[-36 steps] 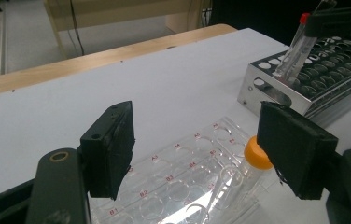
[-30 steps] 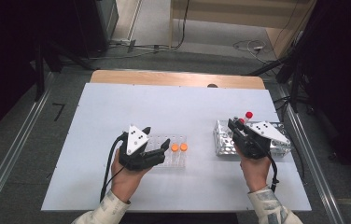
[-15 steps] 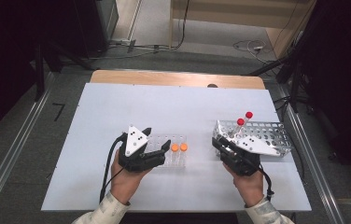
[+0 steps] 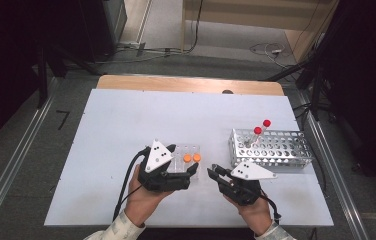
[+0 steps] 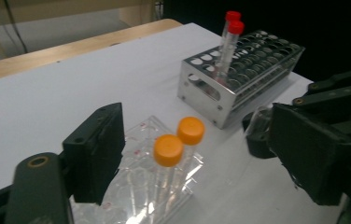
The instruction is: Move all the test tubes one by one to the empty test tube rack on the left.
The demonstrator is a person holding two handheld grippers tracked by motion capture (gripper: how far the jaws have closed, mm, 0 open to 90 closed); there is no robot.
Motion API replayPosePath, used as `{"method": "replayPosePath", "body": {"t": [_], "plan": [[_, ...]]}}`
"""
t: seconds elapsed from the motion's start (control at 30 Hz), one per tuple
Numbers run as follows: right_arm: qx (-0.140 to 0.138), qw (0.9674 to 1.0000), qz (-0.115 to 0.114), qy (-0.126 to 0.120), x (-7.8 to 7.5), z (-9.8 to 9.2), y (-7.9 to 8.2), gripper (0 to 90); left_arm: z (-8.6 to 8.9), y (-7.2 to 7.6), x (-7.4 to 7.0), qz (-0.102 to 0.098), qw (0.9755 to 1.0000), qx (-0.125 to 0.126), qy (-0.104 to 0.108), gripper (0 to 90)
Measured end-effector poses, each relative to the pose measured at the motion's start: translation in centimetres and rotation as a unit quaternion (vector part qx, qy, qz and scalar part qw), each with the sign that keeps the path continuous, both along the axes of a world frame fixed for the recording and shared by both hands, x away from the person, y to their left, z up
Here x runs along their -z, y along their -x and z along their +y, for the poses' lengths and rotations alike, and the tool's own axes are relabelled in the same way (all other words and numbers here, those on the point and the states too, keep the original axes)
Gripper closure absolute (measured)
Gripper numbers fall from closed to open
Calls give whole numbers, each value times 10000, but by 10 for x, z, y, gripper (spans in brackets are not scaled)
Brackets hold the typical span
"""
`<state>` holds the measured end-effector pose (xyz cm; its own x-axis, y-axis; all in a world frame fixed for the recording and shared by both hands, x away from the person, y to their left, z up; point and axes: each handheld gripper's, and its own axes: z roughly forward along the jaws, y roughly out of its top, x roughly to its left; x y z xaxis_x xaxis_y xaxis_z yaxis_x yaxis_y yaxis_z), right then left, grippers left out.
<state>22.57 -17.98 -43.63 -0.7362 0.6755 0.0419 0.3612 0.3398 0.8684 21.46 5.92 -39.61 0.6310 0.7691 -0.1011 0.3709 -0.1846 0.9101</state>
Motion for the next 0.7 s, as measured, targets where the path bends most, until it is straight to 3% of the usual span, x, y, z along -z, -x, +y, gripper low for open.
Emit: {"method": "replayPosePath", "body": {"t": [0.13,0.37,0.57,0.7], "plan": [[-192,9998,-6,14,1,8,5,738,-8,5,1,13,9997,250,-28,302],[-386,9992,-70,60,2,20,12,738,-17,7,6,109,9975,692,-72,564],[-420,9991,-84,37,1,22,13,737,-18,7,9,163,9968,778,-72,654],[-432,9990,-90,44,1,23,14,737,-20,6,11,174,9966,797,-109,666]]}}
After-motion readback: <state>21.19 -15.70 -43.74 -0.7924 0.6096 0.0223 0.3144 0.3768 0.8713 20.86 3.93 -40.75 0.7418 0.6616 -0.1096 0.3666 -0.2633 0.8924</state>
